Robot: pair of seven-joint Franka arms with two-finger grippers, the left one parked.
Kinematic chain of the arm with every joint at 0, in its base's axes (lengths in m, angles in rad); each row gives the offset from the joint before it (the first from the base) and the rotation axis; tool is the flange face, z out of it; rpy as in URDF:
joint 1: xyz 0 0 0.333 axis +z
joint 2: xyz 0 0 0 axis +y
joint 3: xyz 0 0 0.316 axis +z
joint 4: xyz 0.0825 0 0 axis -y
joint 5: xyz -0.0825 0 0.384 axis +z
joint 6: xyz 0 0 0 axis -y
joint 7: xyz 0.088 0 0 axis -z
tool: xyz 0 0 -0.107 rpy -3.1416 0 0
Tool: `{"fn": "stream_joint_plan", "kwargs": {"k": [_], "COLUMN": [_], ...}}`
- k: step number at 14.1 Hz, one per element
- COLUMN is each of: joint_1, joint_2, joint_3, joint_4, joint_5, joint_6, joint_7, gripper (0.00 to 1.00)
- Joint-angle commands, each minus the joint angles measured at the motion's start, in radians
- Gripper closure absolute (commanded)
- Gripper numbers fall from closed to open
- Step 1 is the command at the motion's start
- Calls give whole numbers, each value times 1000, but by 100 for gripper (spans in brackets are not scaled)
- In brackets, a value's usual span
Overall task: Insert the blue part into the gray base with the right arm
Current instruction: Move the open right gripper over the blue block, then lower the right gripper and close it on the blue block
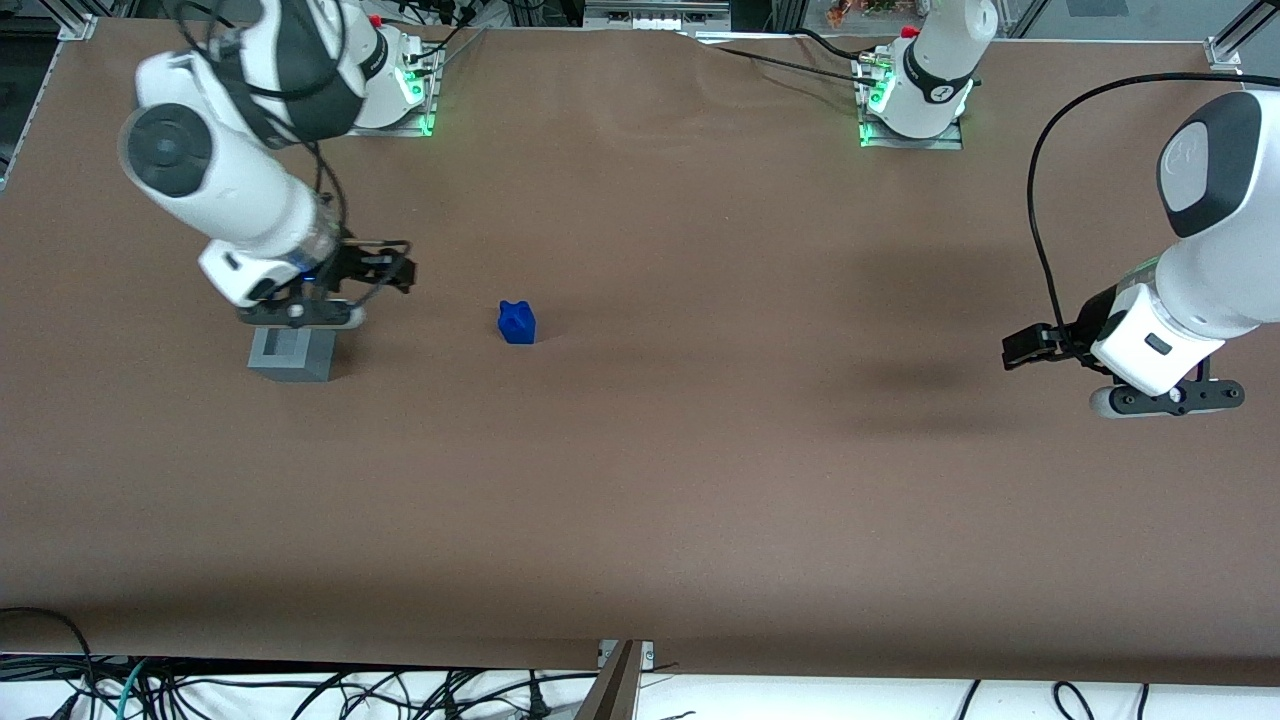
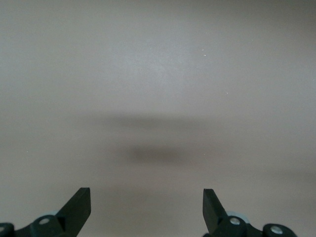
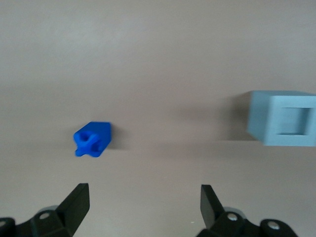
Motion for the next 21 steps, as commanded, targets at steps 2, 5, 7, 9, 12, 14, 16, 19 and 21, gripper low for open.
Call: {"fn": "stream_joint_plan", "kwargs": {"k": [2,5,7,9,12,14,16,19,21], "joint_1": [58,90,119,131,138,154,156,158,162], "joint_2": [87,151,168,176,213,226,239,260,282], "joint_3": [13,15,15,21,29,29,29,29,27], "joint_4": [-4,-13,-68,-140,-177,-192,-218,-234,-234], "joint_5": [-3,-11,-23,-66,-123,-124,-145,-175,-175], "joint_6": [136,219,298,398,470,502,547,582,608], "joint_7": [110,188,286,340,362,362,362,363,375], "gripper": [1,1,1,1,1,1,1,1,1]}}
